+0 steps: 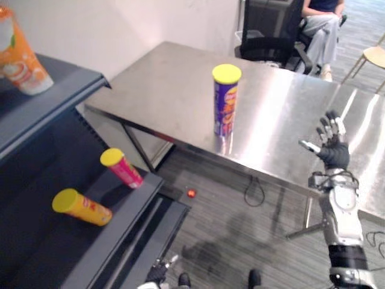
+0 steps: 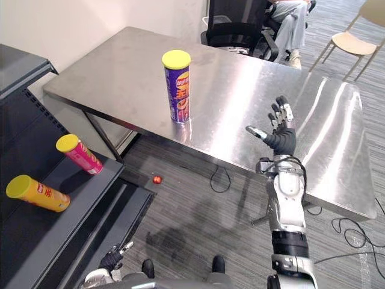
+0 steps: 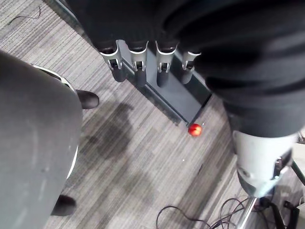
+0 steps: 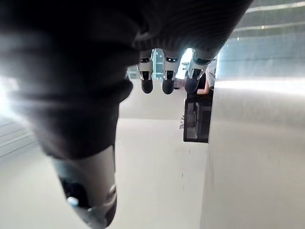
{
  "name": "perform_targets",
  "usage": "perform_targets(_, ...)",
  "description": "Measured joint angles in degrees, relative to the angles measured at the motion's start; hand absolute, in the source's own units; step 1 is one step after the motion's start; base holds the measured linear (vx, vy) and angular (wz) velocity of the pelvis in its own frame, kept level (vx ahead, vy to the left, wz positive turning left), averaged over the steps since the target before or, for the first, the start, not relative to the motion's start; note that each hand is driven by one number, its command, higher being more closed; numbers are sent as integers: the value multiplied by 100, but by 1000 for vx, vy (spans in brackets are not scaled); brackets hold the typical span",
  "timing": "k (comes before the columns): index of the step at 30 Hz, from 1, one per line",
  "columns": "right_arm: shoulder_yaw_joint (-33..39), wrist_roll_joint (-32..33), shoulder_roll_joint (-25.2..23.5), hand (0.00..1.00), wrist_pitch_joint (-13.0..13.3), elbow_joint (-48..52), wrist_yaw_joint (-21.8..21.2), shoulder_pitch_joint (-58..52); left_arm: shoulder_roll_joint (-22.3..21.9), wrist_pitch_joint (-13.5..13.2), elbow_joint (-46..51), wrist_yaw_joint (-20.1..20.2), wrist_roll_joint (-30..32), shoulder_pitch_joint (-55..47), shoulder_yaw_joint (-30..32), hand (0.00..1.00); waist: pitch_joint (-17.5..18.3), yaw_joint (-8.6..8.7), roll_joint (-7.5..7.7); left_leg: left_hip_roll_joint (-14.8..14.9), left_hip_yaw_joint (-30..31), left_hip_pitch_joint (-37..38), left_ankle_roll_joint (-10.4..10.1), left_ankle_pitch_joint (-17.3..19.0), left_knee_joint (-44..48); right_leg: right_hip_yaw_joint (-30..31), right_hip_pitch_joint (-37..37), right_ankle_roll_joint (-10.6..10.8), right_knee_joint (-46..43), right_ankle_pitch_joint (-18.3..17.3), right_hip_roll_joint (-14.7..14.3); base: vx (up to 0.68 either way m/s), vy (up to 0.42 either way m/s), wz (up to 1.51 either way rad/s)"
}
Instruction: Put the gum and the chips on the shelf.
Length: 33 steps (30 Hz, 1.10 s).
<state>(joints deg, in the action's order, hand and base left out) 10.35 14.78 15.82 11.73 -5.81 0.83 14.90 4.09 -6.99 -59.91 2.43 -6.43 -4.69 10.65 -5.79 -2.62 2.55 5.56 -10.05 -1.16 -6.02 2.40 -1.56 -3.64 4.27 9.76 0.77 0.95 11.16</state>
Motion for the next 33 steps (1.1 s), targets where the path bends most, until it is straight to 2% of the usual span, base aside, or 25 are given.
perform_targets(2, -120, 35, 0, 0, -52, -174, 3, 162, 9, 2, 53, -7, -5, -1, -19, 0, -35, -20, 3, -6, 68, -43, 6, -4, 6, -62, -1, 0, 2, 0, 6, 30, -11, 30)
perform_targets(3, -324, 97, 0, 0, -160, -562, 37, 552, 17, 0, 122, -14, -23, 51, -24, 0, -174, -97, 3, -6, 286, -148, 14, -22, 37, -256, -64, -1, 4, 1, 12, 56, -14, 50)
perform_targets(9, -712, 95, -1, 0, -190, -941, 130, 1112, 18, -2, 178, -28, -147, 109, -18, 0, -321, -226, 16, -11, 331, -184, 15, -22, 60, -306, -67, -5, 2, 5, 21, 12, -4, 9)
perform_targets(17, -916, 97, 0, 0, -374, -1312, 244, 1885, 17, 0, 287, -163, -239, 118, 99, 0, -486, -257, 29, -27, 609, -360, 30, -110, 61, -535, -75, -6, 11, 6, 34, -13, -13, 17)
perform_targets(30, -1043, 97, 21, 0, -390, -1313, 277, 2819, 12, 9, 281, -212, -238, 112, 278, 0, -491, -296, 31, -24, 611, -394, 32, -132, 45, -534, -83, -50, 110, 40, 27, 0, -1, 0)
perform_targets(33, -1089, 97, 174, 0, -391, -1342, 285, 2978, 12, 9, 282, -214, -239, 112, 277, 0, -492, -314, 30, -23, 629, -384, 34, -180, -25, -554, -80, -53, 115, 42, 24, -4, -6, 2)
